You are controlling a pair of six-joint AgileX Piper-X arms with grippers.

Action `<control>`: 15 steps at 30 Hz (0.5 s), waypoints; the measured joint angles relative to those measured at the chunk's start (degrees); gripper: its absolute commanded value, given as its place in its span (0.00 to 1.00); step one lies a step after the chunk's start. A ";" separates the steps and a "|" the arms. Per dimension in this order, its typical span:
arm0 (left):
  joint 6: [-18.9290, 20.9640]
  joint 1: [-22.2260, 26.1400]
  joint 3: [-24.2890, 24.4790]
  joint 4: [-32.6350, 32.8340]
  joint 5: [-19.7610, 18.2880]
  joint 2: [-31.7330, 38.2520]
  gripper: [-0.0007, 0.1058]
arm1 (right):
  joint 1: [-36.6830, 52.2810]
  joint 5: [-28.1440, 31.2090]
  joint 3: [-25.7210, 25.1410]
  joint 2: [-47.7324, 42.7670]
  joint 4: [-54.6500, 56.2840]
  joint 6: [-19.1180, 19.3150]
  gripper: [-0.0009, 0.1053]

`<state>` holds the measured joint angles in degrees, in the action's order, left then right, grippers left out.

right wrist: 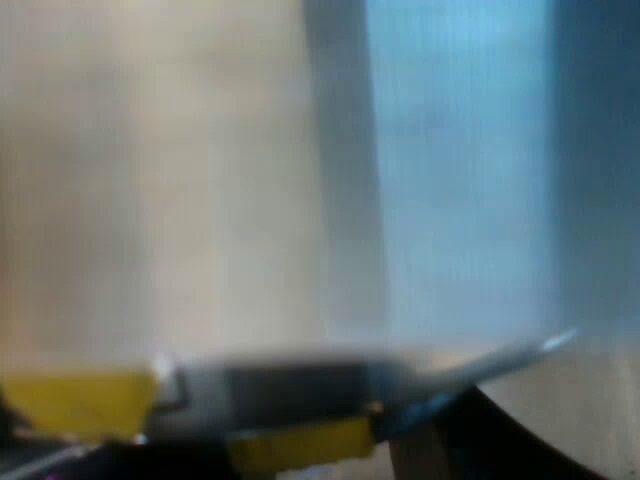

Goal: Put the handle in the coffee machine

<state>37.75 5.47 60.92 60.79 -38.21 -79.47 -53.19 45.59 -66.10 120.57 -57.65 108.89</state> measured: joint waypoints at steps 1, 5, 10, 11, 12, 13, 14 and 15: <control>-0.23 -0.66 0.00 0.20 -0.03 0.64 0.01 | 0.16 0.24 0.00 0.00 0.00 0.00 0.30; -0.26 -2.76 0.00 0.18 0.54 2.83 0.01 | 0.16 0.74 0.00 0.00 0.00 0.00 0.30; 0.88 -4.17 0.00 0.31 1.86 2.85 0.01 | 0.28 1.13 0.00 0.00 0.13 0.00 0.30; 2.54 -4.47 0.00 0.31 2.68 2.85 0.01 | 0.28 1.35 0.00 0.00 0.64 0.00 0.30; 3.18 -4.64 0.00 0.19 3.10 2.85 0.01 | 0.28 1.34 0.00 0.00 0.84 0.00 0.30; 5.06 -4.95 0.00 -0.23 3.85 2.85 0.01 | 0.28 1.34 0.00 0.00 0.96 0.00 0.30; 6.07 -5.09 0.00 -0.59 4.15 2.85 0.01 | 0.28 1.34 0.00 0.00 1.21 -0.33 0.30; 7.70 -5.24 0.00 -1.01 4.33 2.85 0.01 | 0.28 1.34 0.00 0.00 1.36 -0.61 0.30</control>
<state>45.45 0.23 60.92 59.78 -33.87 -76.63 -52.91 46.93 -66.10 120.57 -56.29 108.28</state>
